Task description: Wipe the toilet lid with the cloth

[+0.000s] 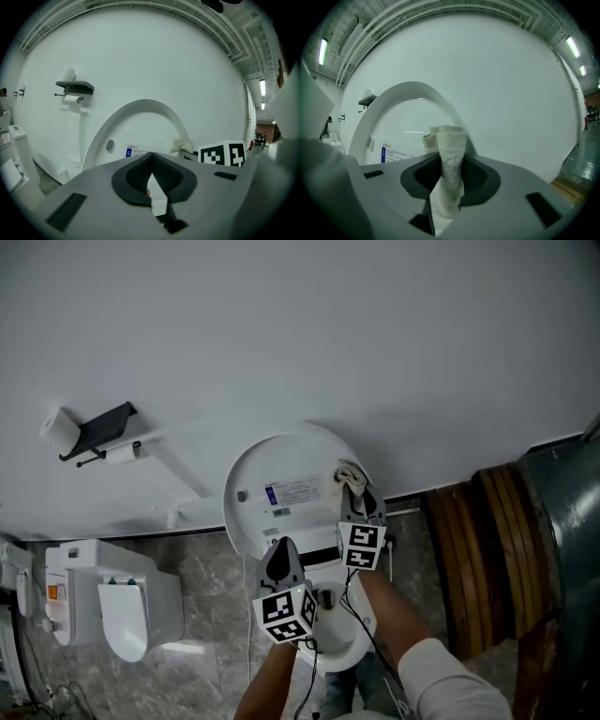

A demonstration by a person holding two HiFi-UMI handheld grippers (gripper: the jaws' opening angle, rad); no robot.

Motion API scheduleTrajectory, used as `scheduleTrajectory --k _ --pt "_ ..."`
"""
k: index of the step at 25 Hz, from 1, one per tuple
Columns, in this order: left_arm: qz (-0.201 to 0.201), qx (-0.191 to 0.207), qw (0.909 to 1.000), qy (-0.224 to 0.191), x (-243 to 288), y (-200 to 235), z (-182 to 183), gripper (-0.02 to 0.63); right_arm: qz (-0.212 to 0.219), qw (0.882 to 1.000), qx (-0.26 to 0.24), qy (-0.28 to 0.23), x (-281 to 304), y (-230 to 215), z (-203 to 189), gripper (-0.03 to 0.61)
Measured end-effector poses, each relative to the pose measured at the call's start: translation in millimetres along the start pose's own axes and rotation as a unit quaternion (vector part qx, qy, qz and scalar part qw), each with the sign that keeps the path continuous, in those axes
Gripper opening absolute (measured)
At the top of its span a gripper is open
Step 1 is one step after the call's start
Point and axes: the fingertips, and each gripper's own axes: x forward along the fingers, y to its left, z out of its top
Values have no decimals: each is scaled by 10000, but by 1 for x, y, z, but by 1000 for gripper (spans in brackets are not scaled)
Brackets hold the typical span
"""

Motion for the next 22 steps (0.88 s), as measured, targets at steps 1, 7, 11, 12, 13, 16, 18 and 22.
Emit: scheduleTrajectory --k 1,7,11,12,13,16,18,22 --pt "4 5 10000 -8 -1 0 1 12 -45 10000 -4 21 0 -1 -1 103" --pt "220 43 9997 -115 -11 26 6 12 423 9989 151 -151 -12 50 1 103" --pt "487 -62 9985 -223 -22 65 3 12 1485 9880 380 -205 -27 141 -12 103" --pt "581 -90 9980 -235 -25 77 0 12 1725 9840 387 -199 -30 165 -16 103" --pt "684 -131 9973 -236 -27 89 -4 12 1946 9801 354 -179 -31 188 -21 103" --pt "983 -281 9946 -204 -38 122 -18 12 2429 9699 141 -40 -28 244 -42 103" --pt "1134 -342 9928 -202 -45 141 -25 12 2554 9668 3 82 -17 269 -56 103" --pt "1415 -493 9885 -224 -61 174 -37 12 2389 9701 -288 318 5 288 -78 103"
